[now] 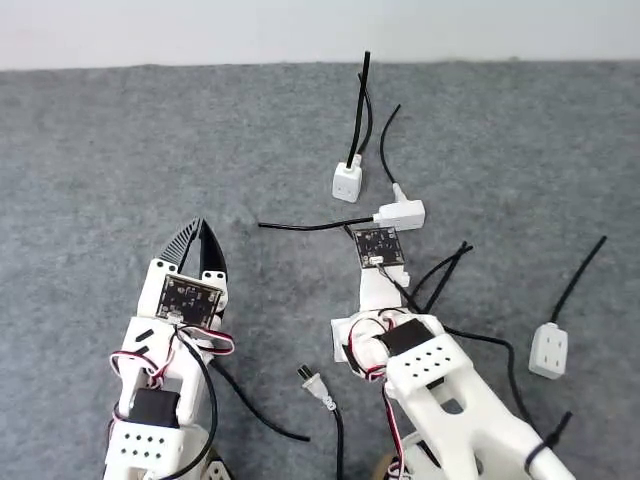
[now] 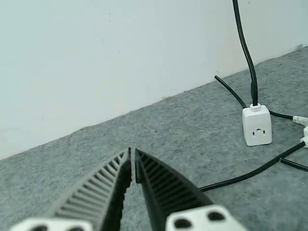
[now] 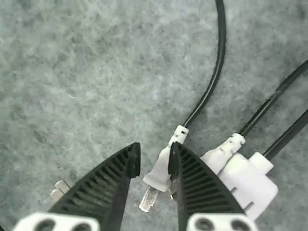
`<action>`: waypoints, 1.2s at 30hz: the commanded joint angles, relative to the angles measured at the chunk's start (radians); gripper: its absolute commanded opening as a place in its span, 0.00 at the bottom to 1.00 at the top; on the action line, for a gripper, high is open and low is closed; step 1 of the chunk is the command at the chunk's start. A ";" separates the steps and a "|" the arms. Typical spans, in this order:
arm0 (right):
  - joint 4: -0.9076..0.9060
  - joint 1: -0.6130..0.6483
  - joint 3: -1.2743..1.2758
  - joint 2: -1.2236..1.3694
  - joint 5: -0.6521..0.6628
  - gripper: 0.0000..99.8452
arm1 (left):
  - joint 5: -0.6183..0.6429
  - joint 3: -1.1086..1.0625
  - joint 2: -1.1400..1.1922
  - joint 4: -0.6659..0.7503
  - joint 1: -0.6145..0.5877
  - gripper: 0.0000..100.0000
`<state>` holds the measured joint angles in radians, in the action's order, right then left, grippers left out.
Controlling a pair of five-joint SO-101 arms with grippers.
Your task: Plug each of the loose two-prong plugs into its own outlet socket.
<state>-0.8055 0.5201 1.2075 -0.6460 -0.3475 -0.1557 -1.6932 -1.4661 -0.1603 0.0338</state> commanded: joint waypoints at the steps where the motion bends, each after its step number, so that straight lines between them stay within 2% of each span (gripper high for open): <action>1: 0.001 0.013 0.008 0.005 -0.015 0.11 | -0.008 0.010 -0.002 0.034 -0.006 0.01; 6: -0.061 0.013 -0.020 -0.002 -0.015 0.13 | -0.028 0.008 0.000 0.034 0.000 0.01; 12: -0.128 0.013 -0.034 -0.004 -0.055 0.34 | -0.028 0.008 0.000 0.034 0.000 0.01; 15: -0.134 0.013 -0.034 0.001 -0.089 0.39 | -0.028 0.008 0.000 0.034 0.000 0.01; 19: -0.125 0.013 -0.034 0.004 -0.091 0.33 | -0.029 0.008 0.000 0.034 0.000 0.01; 25: -0.081 0.013 -0.032 0.004 -0.068 0.12 | -0.029 0.008 0.002 0.034 0.002 0.01; 29: -0.008 0.008 -0.006 0.005 -0.017 0.11 | -0.029 0.008 -0.002 0.034 0.002 0.01; 36: 0.137 -0.088 0.058 0.005 -0.021 0.11 | -0.029 0.008 -0.002 0.034 0.002 0.01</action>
<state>-0.7304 0.4726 1.2474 -0.6414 -0.3844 -0.1757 -1.6932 -1.4661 -0.1603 0.0338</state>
